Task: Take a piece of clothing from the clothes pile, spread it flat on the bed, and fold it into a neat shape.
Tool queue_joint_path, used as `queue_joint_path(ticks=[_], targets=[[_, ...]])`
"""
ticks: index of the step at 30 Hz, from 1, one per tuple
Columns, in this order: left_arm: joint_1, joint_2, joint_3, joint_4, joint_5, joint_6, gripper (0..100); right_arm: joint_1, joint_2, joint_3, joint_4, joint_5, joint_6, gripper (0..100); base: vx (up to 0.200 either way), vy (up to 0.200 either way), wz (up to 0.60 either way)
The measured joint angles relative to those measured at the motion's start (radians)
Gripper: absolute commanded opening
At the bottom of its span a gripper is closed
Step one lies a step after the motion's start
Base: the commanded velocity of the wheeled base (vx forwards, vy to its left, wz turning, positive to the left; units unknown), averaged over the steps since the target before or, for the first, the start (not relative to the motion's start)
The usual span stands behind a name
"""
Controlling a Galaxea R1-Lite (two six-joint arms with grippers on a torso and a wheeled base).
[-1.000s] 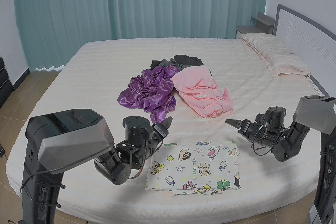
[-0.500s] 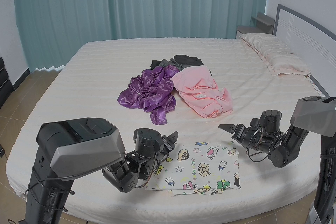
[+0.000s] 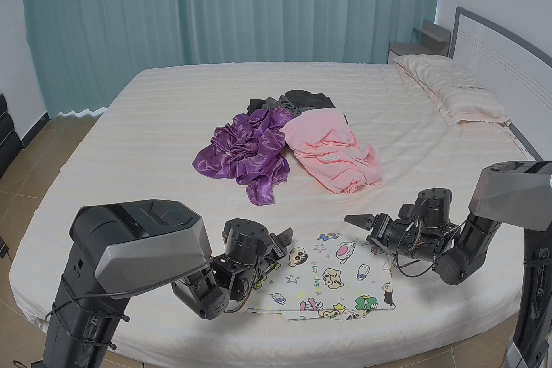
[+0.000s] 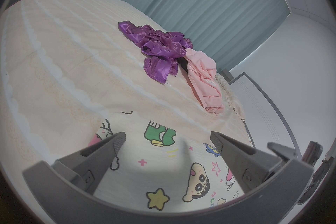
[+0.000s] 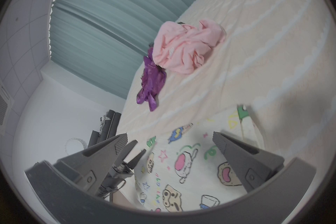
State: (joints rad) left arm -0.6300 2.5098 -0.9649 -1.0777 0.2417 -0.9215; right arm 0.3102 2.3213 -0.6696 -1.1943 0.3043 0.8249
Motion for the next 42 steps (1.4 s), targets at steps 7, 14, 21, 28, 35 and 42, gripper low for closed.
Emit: queue_joint_path(ticks=[7, 14, 21, 28, 35, 42], targets=[[0.001, 0.003, 0.001, -0.005, 0.002, -0.001, 100, -0.013, 0.034, -0.029, 0.089, 0.003, -0.001, 100, 0.0, 0.0, 0.0], [0.021, -0.005, 0.001, -0.005, 0.008, 0.001, 100, -0.018, 0.006, -0.043, 0.089, -0.003, 0.001, 100, 0.0, 0.0, 0.0], [0.058, -0.069, 0.005, -0.003, 0.014, 0.049, 100, -0.019, -0.063, -0.029, 0.092, -0.049, 0.0, 100, 0.0, 0.0, 0.0], [0.126, -0.26, 0.057, 0.002, 0.034, 0.152, 100, -0.033, -0.193, 0.037, 0.086, -0.116, -0.004, 100, 0.0, 0.0, 0.0], [0.192, -0.475, 0.179, 0.003, 0.058, 0.229, 100, -0.06, -0.374, 0.121, 0.092, -0.137, -0.038, 100, 0.0, 0.0, 0.0], [0.249, -0.732, 0.347, 0.006, 0.066, 0.3, 100, -0.078, -0.614, 0.266, 0.096, -0.146, -0.132, 100, 0.0, 0.0, 0.0]])
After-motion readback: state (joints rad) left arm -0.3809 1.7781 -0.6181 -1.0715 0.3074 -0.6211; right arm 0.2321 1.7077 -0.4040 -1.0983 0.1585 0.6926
